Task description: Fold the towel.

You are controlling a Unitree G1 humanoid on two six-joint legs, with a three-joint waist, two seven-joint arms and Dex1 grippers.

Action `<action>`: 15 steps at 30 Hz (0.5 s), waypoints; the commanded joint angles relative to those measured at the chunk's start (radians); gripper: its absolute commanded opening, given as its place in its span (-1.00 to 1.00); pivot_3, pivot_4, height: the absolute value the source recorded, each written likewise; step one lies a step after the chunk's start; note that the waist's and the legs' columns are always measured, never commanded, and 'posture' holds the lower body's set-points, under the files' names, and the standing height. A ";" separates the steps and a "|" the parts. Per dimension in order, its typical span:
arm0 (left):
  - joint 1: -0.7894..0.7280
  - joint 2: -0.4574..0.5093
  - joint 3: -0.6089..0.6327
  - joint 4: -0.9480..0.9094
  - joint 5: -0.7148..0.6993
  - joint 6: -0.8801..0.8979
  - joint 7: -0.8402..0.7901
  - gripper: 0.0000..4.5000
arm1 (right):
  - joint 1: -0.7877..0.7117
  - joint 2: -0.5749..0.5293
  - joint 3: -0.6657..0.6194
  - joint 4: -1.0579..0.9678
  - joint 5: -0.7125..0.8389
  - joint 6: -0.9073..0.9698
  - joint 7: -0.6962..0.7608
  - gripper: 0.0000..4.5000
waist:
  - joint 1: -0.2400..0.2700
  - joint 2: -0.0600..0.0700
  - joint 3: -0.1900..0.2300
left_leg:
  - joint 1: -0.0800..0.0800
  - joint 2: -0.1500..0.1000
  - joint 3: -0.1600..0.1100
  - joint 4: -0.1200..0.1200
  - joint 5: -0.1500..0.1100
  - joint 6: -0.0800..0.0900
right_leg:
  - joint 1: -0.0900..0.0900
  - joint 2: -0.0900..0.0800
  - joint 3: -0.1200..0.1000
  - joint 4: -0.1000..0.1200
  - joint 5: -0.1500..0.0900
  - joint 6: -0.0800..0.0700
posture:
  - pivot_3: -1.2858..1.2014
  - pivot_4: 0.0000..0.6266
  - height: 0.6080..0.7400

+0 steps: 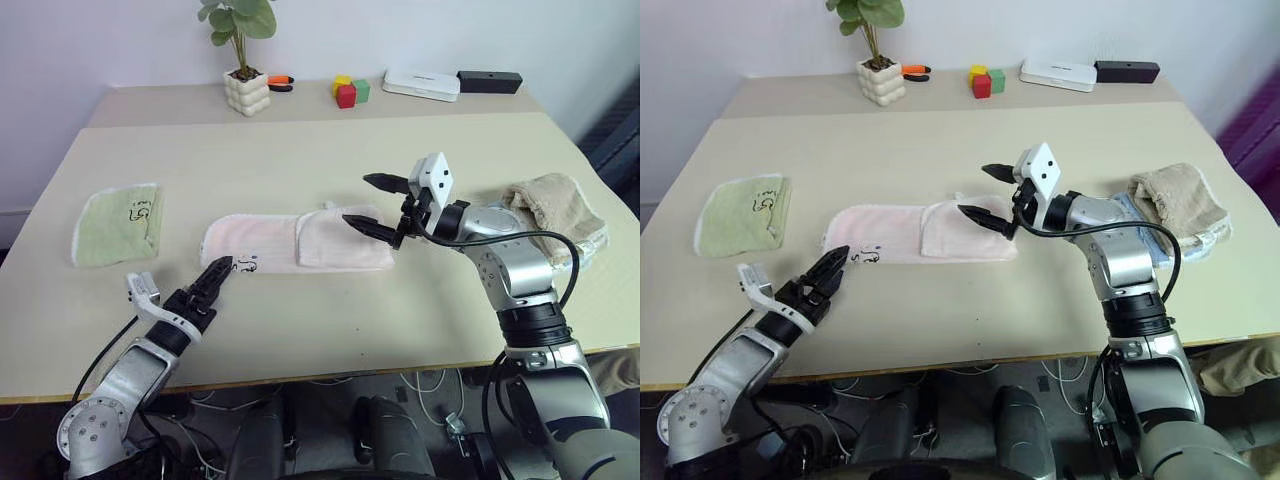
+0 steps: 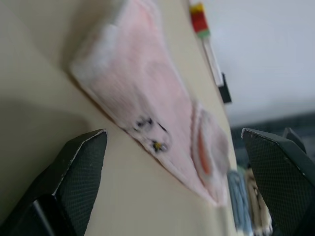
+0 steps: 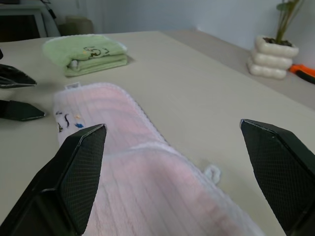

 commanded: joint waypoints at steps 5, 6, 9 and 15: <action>-0.083 -0.011 0.000 0.100 -0.064 -0.068 0.138 1.00 | -0.025 0.004 -0.010 -0.023 -0.016 -0.026 -0.023 0.97 | 0.004 0.000 0.000 | 0.000 -0.001 0.000 0.000 0.000 0.001 | 0.001 0.000 0.000 0.000 0.000 0.000 | 0.03 -0.52 1.00; -0.106 -0.012 0.000 0.126 -0.068 -0.076 0.155 0.89 | -0.024 0.005 -0.010 -0.026 -0.016 -0.025 -0.027 0.99 | 0.004 0.000 0.000 | 0.000 -0.001 0.000 0.000 0.000 0.000 | 0.001 0.000 0.000 0.000 0.000 0.000 | 0.03 -0.52 1.00; -0.170 -0.006 -0.006 0.186 -0.052 -0.092 0.159 0.41 | -0.021 0.006 -0.014 -0.029 -0.017 -0.026 -0.040 1.00 | 0.004 0.000 0.000 | 0.000 -0.001 0.000 0.001 0.000 0.000 | 0.001 0.000 0.000 0.000 0.000 0.000 | 0.03 -0.52 1.00; -0.255 -0.027 -0.045 0.237 -0.035 -0.083 0.177 -0.97 | -0.025 -0.008 -0.033 -0.008 -0.041 -0.051 -0.076 1.00 | 0.006 0.000 0.000 | -0.002 -0.002 0.000 0.001 0.002 0.002 | 0.000 0.001 -0.001 0.000 0.001 0.001 | 0.03 -0.52 1.00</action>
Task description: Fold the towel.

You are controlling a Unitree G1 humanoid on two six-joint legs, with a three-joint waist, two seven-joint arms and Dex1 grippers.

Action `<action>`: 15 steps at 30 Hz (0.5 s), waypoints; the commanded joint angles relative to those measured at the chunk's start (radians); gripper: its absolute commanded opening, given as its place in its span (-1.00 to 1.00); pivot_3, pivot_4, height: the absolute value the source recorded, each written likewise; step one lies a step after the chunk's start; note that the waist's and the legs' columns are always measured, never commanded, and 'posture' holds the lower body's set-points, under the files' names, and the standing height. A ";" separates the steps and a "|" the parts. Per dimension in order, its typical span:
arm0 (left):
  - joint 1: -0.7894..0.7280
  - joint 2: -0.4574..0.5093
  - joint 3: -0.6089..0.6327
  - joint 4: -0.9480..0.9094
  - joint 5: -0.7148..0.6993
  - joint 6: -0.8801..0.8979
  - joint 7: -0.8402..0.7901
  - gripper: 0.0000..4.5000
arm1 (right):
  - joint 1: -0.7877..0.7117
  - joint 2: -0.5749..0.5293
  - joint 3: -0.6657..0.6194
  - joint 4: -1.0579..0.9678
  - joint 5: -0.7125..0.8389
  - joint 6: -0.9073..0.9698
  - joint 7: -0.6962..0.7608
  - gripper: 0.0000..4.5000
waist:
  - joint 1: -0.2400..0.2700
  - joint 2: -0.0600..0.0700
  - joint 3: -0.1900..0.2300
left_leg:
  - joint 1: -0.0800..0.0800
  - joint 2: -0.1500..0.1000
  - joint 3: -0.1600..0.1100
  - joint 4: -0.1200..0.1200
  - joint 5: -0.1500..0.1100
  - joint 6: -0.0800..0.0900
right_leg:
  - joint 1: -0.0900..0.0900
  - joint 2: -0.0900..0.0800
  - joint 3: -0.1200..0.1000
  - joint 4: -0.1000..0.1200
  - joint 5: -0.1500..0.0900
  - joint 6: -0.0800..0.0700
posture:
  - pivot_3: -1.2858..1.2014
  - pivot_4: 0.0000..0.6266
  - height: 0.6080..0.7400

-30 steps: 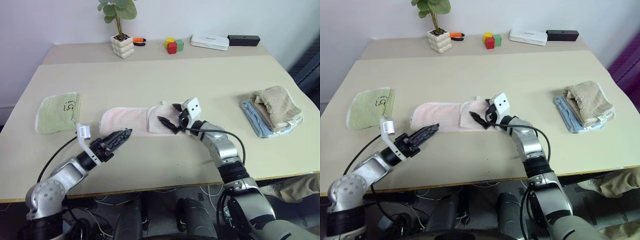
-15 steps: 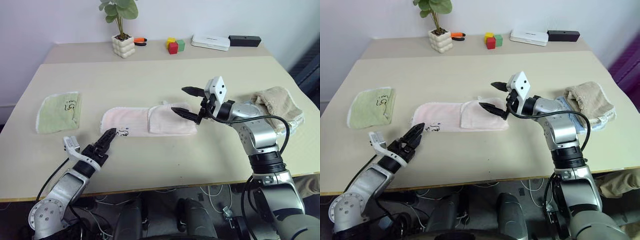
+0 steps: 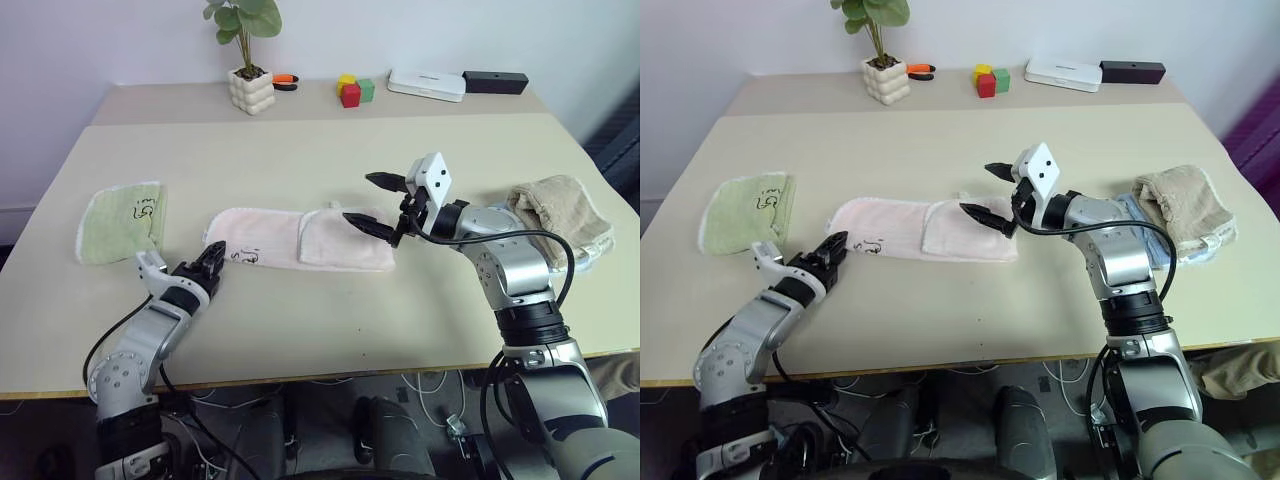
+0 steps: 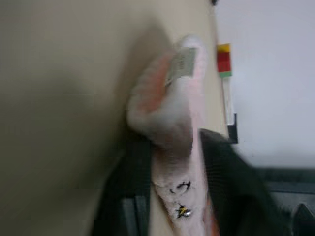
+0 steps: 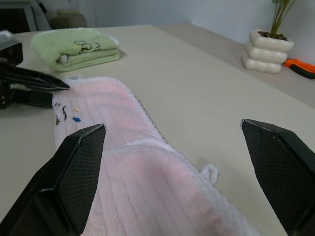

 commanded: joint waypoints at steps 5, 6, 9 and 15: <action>-0.014 -0.006 -0.080 -0.082 0.075 0.008 -0.082 -0.99 | 0.057 -0.140 -0.052 -0.042 -0.017 -0.048 0.064 1.00 | 0.014 0.000 0.000 | 0.000 0.000 0.000 0.000 0.000 0.000 | 0.000 0.000 0.000 -0.001 0.000 0.000 | 0.03 -0.52 1.00; -0.026 0.015 -0.101 -0.103 0.112 0.010 -0.122 -0.99 | 0.092 -0.183 -0.058 -0.067 -0.006 -0.053 0.106 1.00 | 0.020 -0.001 0.001 | 0.000 -0.001 0.000 0.000 0.000 0.000 | 0.000 0.000 0.000 -0.002 0.000 0.000 | 0.03 -0.52 1.00; -0.057 0.075 -0.181 -0.164 0.230 0.002 -0.266 -0.99 | 0.173 -0.278 -0.096 -0.108 0.044 -0.044 0.202 1.00 | 0.021 -0.002 0.001 | -0.003 -0.001 -0.001 0.000 -0.001 -0.002 | -0.001 0.000 -0.001 -0.003 0.000 0.000 | 0.03 -0.52 1.00; -0.227 0.096 -0.333 -0.116 0.398 -0.003 -0.452 -0.99 | 0.241 -0.361 -0.164 -0.145 0.093 -0.021 0.246 1.00 | 0.017 -0.002 0.001 | -0.004 0.000 -0.001 0.000 -0.001 -0.002 | -0.002 0.001 -0.002 -0.004 0.001 -0.002 | 0.03 -0.52 1.00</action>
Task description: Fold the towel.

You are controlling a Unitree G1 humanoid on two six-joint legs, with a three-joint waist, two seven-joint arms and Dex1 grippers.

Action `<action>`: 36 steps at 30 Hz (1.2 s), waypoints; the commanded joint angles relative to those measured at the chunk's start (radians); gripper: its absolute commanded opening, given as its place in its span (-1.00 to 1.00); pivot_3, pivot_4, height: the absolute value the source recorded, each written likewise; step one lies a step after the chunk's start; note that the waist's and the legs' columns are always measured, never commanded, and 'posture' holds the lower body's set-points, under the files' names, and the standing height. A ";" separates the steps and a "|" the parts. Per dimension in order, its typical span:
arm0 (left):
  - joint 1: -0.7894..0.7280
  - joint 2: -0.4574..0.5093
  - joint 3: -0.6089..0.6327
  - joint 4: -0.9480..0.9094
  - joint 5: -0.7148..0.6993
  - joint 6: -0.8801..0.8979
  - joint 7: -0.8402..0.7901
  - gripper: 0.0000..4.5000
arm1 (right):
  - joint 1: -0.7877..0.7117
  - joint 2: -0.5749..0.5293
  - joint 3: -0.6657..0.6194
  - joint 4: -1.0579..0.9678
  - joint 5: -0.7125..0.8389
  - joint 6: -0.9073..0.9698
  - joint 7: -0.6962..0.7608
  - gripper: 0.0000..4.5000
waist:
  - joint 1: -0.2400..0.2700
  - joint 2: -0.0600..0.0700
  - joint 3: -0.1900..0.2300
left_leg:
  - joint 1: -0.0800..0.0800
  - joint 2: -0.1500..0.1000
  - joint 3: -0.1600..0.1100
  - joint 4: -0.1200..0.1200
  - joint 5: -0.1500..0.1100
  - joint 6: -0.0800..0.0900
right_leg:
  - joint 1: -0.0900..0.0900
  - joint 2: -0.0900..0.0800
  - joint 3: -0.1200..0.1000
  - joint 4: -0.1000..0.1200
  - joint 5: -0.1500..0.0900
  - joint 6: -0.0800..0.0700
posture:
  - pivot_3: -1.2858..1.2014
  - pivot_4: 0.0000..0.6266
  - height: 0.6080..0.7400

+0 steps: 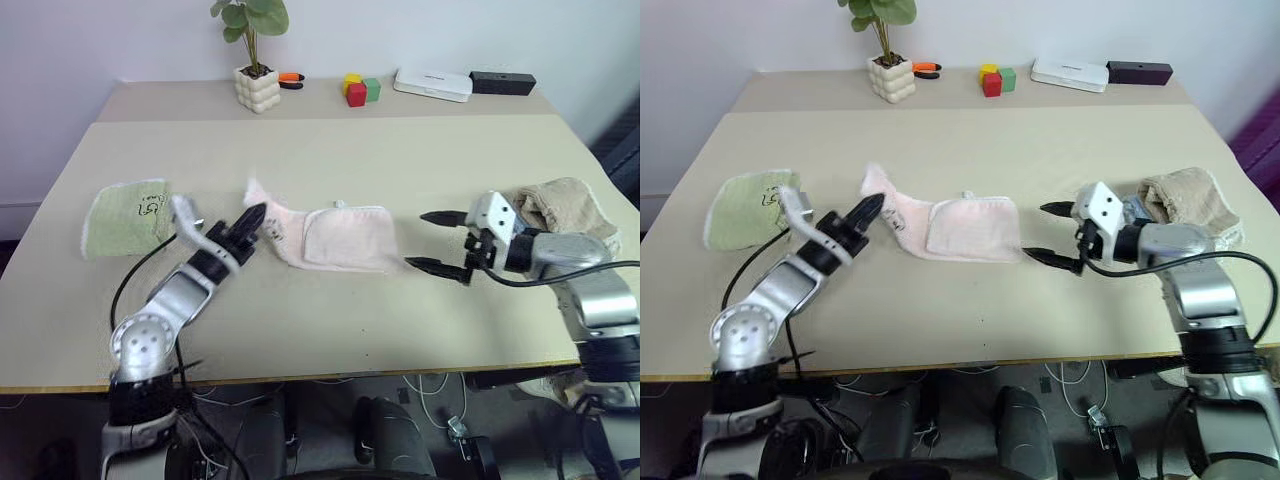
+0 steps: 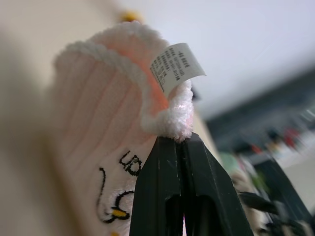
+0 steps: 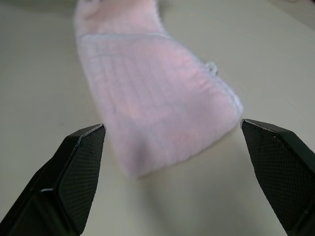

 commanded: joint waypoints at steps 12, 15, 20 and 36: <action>-0.326 -0.108 -0.366 0.352 0.463 -0.061 -0.482 -0.99 | 0.116 -0.079 -0.208 -0.192 0.064 0.087 -0.094 1.00 | 0.001 -0.001 0.000 | -0.003 0.000 -0.002 0.002 0.001 0.003 | -0.001 0.000 -0.001 -0.001 0.000 0.000 | 0.03 -0.52 1.00; -0.351 -0.157 -0.381 0.450 0.524 -0.048 -0.491 -0.99 | 0.164 -0.081 -0.249 -0.257 0.076 0.114 -0.126 1.00 | 0.003 0.000 0.000 | -0.003 0.000 -0.002 0.001 0.001 0.003 | -0.002 0.000 -0.001 -0.001 0.000 0.001 | 0.03 -0.52 1.00; -0.345 -0.194 -0.384 0.502 0.570 -0.012 -0.554 -0.88 | 0.206 -0.078 -0.292 -0.321 0.086 0.144 -0.170 1.00 | 0.002 -0.001 0.001 | -0.004 0.000 -0.003 0.002 0.001 0.003 | -0.002 0.000 -0.002 -0.001 0.000 0.001 | 0.03 -0.52 1.00; -0.253 -0.103 -0.384 0.217 0.658 -0.138 -0.792 0.99 | -0.031 0.080 -0.130 -0.162 -0.010 0.104 -0.350 1.00 | -0.001 0.000 0.000 | -0.005 0.000 -0.003 0.002 0.001 0.003 | -0.002 0.000 -0.002 0.000 0.000 0.000 | 0.03 -0.52 1.00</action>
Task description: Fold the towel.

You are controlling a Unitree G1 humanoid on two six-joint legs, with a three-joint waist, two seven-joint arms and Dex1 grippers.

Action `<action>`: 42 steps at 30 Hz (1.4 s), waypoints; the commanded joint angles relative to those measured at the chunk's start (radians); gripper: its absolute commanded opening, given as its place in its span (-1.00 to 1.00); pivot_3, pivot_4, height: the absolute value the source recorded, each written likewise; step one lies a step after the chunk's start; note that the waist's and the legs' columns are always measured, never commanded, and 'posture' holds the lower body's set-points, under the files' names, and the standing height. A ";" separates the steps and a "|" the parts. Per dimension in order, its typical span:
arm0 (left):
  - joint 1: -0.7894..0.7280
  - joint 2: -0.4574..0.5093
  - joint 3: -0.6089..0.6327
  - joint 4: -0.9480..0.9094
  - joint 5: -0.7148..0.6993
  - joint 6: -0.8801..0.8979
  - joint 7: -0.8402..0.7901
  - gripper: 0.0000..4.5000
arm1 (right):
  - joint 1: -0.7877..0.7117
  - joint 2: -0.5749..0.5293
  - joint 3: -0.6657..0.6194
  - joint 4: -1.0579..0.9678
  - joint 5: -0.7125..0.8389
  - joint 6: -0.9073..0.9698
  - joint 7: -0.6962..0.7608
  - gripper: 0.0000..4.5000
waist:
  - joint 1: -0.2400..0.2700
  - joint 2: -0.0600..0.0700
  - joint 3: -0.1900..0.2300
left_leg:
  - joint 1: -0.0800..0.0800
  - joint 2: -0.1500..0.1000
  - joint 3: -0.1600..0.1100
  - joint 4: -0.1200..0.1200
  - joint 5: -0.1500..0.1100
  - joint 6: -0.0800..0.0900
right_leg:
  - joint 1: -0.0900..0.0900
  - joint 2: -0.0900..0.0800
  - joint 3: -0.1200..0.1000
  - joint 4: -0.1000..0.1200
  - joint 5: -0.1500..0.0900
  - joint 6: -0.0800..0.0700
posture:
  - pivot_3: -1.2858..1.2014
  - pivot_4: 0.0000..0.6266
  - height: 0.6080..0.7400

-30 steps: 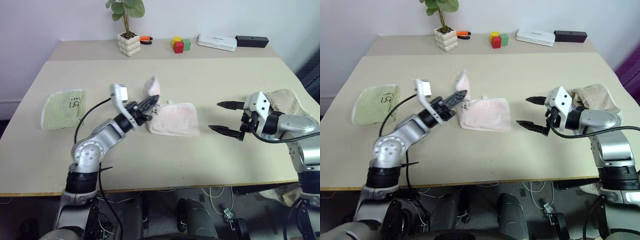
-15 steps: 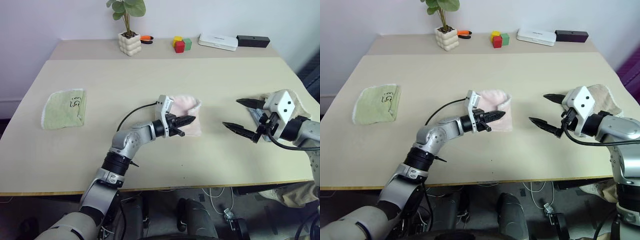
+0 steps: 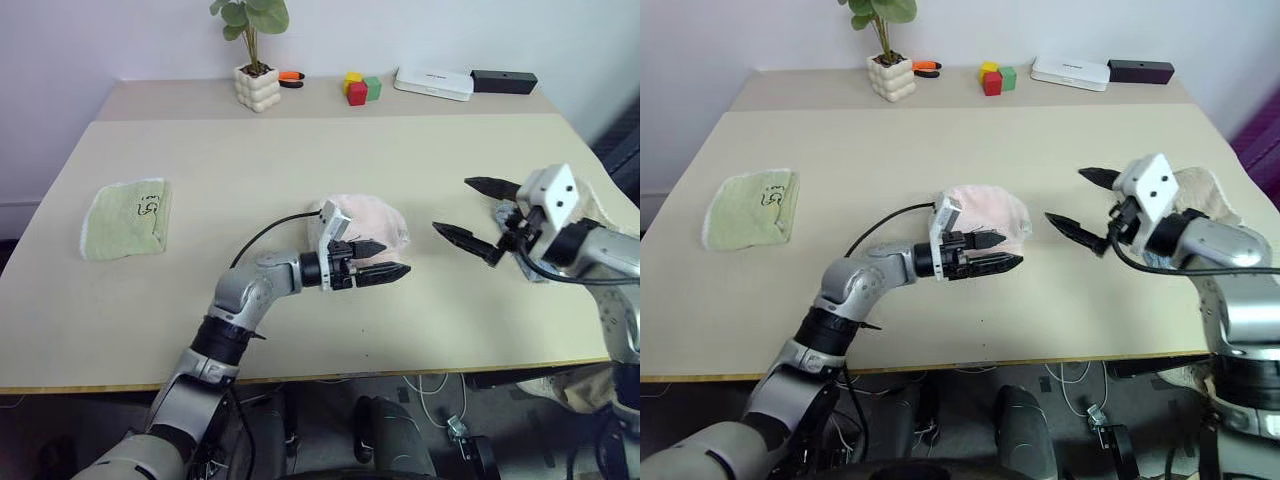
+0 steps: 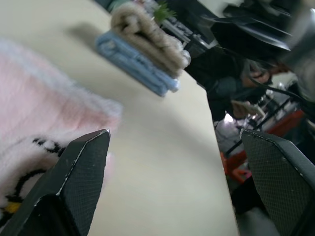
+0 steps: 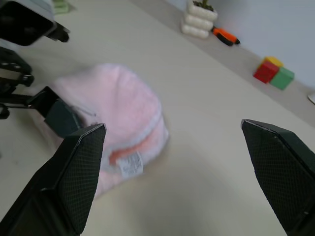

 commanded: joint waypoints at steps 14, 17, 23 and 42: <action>-0.140 -0.142 0.356 0.179 0.085 -0.302 0.407 -0.74 | -0.264 0.475 0.119 0.139 -0.178 0.063 -0.603 -0.75 | 0.002 0.000 0.000 | -0.003 -0.001 0.001 0.001 0.005 -0.007 | -0.001 0.001 -0.003 0.005 0.003 0.005 | 0.03 -0.52 1.00; -0.161 -0.178 0.335 0.251 0.119 -0.337 0.416 -0.99 | -0.288 0.559 0.158 0.159 -0.218 0.066 -0.683 -0.99 | 0.002 0.000 0.000 | -0.003 -0.001 0.001 0.001 0.005 -0.007 | -0.001 0.001 -0.003 0.005 0.003 0.005 | 0.03 -0.52 1.00; -0.182 -0.233 0.293 0.353 0.195 -0.350 0.448 -0.99 | -0.272 0.626 0.218 0.226 -0.270 0.149 -0.755 -0.99 | -0.002 0.000 0.000 | -0.004 -0.001 0.001 0.001 0.005 -0.007 | -0.001 0.001 -0.003 0.004 0.003 0.005 | 0.03 -0.52 1.00; -0.119 -0.170 0.303 0.437 0.252 -0.276 0.447 -0.99 | -0.100 0.582 0.244 0.414 -0.391 -0.070 -0.774 -0.99 | -0.025 0.000 -0.004 | 0.000 0.000 -0.003 0.000 0.003 -0.003 | 0.002 0.001 -0.004 0.005 0.002 0.005 | 0.03 -0.52 1.00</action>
